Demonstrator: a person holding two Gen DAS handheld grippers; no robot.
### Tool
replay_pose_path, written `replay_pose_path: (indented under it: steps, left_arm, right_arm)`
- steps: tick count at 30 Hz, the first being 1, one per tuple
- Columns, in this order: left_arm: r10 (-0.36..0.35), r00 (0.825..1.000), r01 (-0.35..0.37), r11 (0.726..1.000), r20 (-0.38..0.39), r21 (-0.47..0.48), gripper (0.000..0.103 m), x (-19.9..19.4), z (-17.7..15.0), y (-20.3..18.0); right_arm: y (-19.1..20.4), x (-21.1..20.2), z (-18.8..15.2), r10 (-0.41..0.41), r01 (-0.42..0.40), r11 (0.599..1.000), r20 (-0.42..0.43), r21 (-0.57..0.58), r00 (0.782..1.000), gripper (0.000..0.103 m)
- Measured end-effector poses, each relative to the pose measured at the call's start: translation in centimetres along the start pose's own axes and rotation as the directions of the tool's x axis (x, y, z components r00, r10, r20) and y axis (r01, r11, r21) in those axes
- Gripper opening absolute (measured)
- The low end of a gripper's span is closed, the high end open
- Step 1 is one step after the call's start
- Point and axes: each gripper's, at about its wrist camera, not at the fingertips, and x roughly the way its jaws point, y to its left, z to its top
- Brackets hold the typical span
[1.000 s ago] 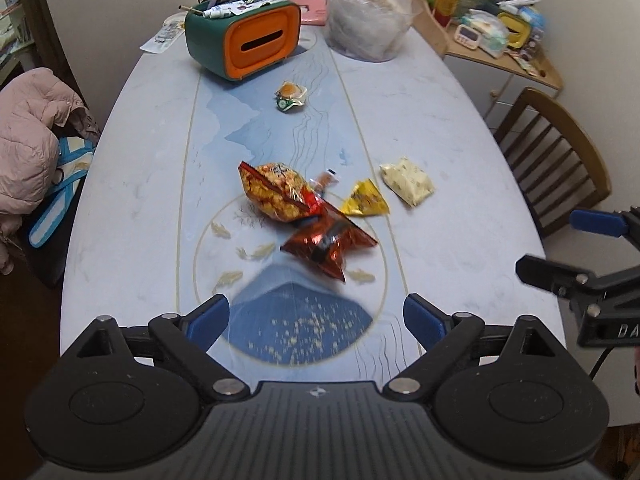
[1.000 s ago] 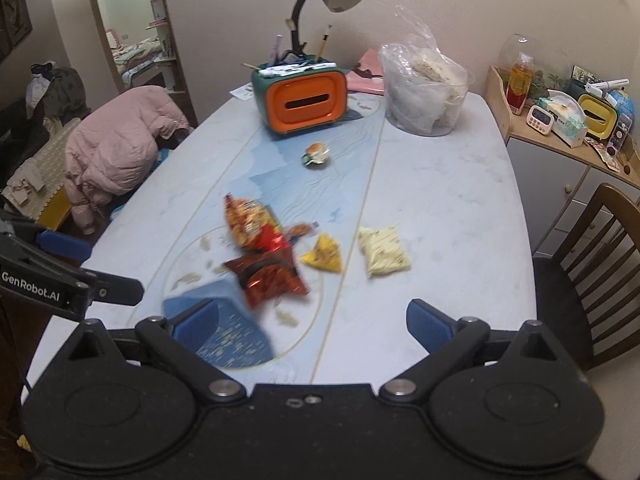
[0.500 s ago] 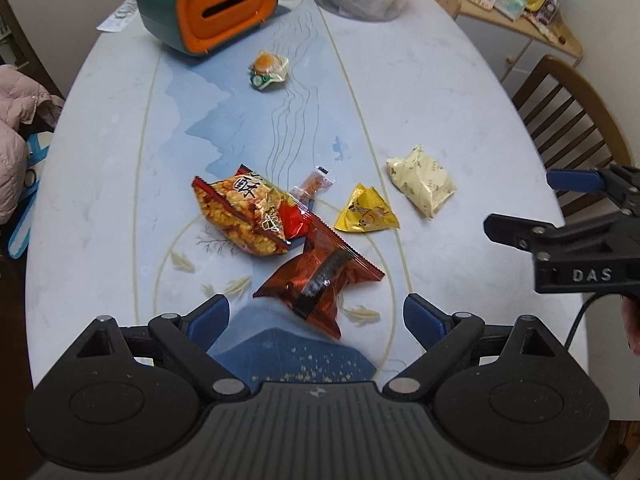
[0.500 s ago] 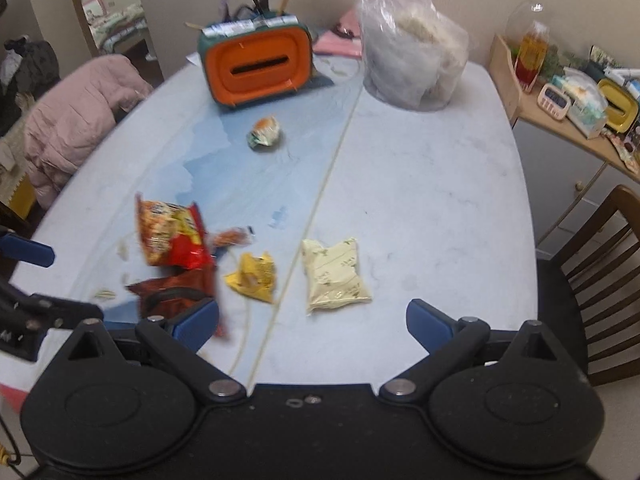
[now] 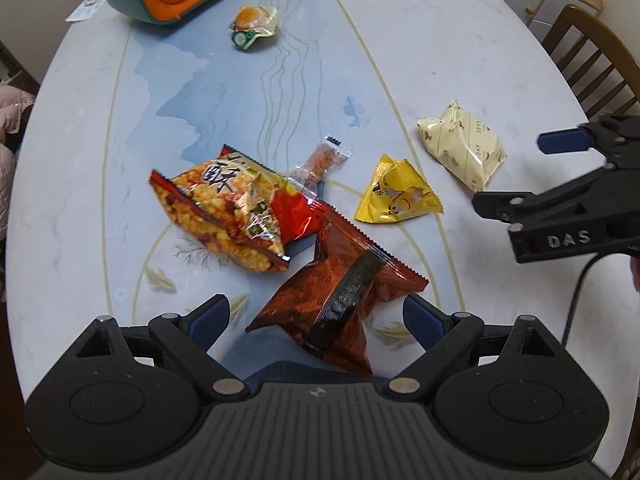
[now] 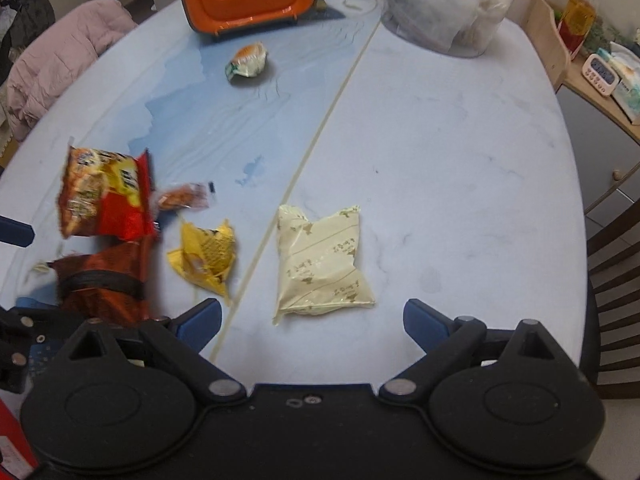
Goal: Organize snacks
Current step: 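Grasp the brown-red wrapped bag with left tool while right tool grasps cream packet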
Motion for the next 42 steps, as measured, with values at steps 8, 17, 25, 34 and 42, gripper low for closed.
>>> replay_pose_path:
  steps: [8, 17, 25, 34, 42]
  left_arm:
    - [-0.012, 0.999, 0.012, 1.0, -0.031, 0.015, 0.086, 2.1, 0.2, -0.2]
    - [-0.012, 0.999, 0.013, 1.0, -0.053, 0.025, 0.064, 3.1, 0.1, -0.7]
    - [-0.027, 0.998, 0.027, 1.0, -0.059, -0.005, 0.056, 2.9, -0.1, -0.4]
    - [-0.063, 0.996, 0.059, 0.996, -0.058, -0.064, 0.048, 1.8, -1.3, 0.3]
    - [-0.077, 0.996, 0.075, 0.994, -0.033, -0.073, 0.047, -0.7, -2.9, 0.3]
  right_arm:
    - [-0.9, 3.0, 0.6, 0.0, 0.001, 1.0, -0.016, 0.013, 1.0, 0.095]
    - [-0.6, 3.9, 0.5, -0.007, 0.007, 1.0, -0.002, -0.01, 1.0, 0.078]
    - [0.1, 3.3, 0.2, 0.004, -0.003, 0.999, 0.023, -0.032, 1.0, 0.056]
    - [0.3, 0.8, -1.7, 0.032, -0.033, 0.999, 0.031, 0.026, 0.999, 0.05]
    - [1.3, -2.9, -4.2, 0.049, -0.051, 0.997, 0.033, 0.058, 0.998, 0.048]
